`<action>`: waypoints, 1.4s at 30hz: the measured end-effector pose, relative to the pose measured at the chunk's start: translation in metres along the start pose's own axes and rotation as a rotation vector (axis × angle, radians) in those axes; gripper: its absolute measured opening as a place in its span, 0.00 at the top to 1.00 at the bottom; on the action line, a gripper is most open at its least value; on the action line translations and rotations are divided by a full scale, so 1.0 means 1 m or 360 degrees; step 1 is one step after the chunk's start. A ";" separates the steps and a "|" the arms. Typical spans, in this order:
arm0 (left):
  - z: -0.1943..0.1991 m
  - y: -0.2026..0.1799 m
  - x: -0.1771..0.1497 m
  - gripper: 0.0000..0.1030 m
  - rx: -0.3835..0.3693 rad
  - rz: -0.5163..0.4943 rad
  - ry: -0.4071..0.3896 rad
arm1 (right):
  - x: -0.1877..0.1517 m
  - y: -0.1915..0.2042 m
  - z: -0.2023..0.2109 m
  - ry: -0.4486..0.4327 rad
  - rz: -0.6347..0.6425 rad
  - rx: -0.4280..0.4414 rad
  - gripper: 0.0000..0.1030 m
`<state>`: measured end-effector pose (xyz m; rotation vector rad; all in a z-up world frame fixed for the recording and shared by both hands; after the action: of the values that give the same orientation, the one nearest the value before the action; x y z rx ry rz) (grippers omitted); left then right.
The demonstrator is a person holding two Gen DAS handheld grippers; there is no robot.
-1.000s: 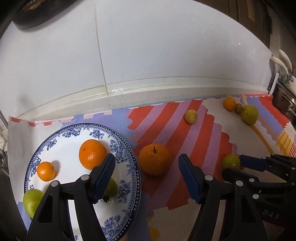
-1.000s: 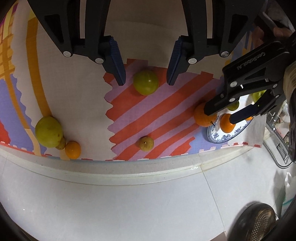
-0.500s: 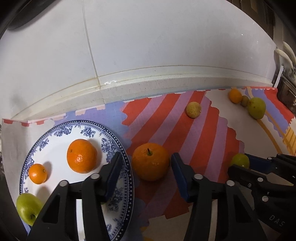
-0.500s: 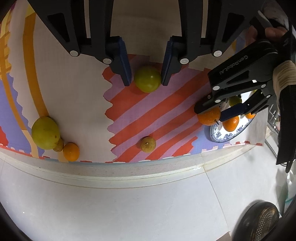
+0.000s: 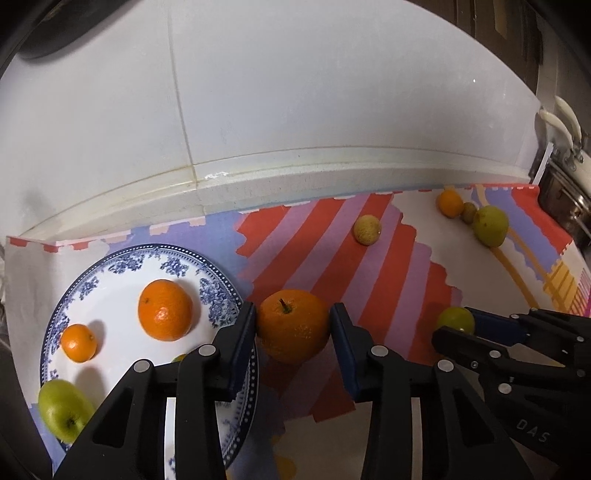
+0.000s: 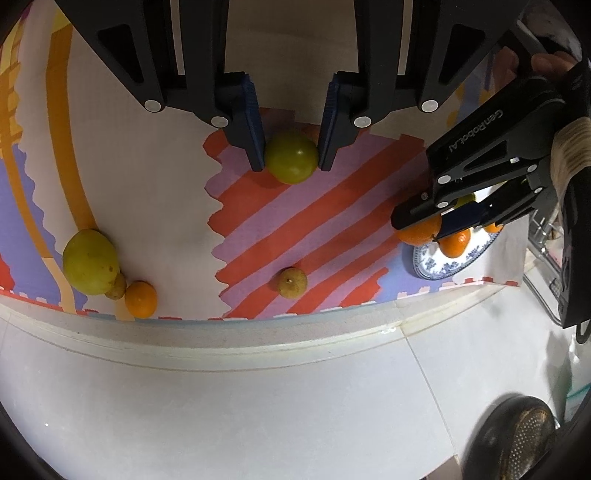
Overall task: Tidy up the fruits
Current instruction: 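Close the left tool on the stemmed orange while the right tool closes on the lime, then carry the orange with the left tool over the plate while the right tool carries the lime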
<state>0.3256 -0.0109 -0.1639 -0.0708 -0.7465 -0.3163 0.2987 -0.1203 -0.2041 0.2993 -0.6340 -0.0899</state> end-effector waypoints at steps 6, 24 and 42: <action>0.024 0.003 0.004 0.61 0.0001 0.0042 -0.0057 | 0.004 0.007 0.013 -0.0038 0.0023 0.0034 0.71; 0.108 0.045 0.009 0.61 0.0103 0.0187 -0.0268 | 0.033 0.078 0.070 -0.0238 0.0234 0.0223 0.71; 0.114 0.147 -0.022 0.61 0.0354 0.0344 -0.0199 | 0.050 0.186 0.026 -0.0131 0.0549 0.0436 0.71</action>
<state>0.2810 0.1539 -0.0879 0.0393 -0.8855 -0.0219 0.3215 0.0421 -0.0992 0.4476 -0.7725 0.3193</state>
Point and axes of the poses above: each gripper's, at about its wrist camera, not at the fingertips, and z roughly against the way its jaws point, y to its left, x to its top, the point moved 8 cm from there along -z, roughly the way its jaws point, and after that the axes turned 5 degrees about -z, right-handed, at the moved point
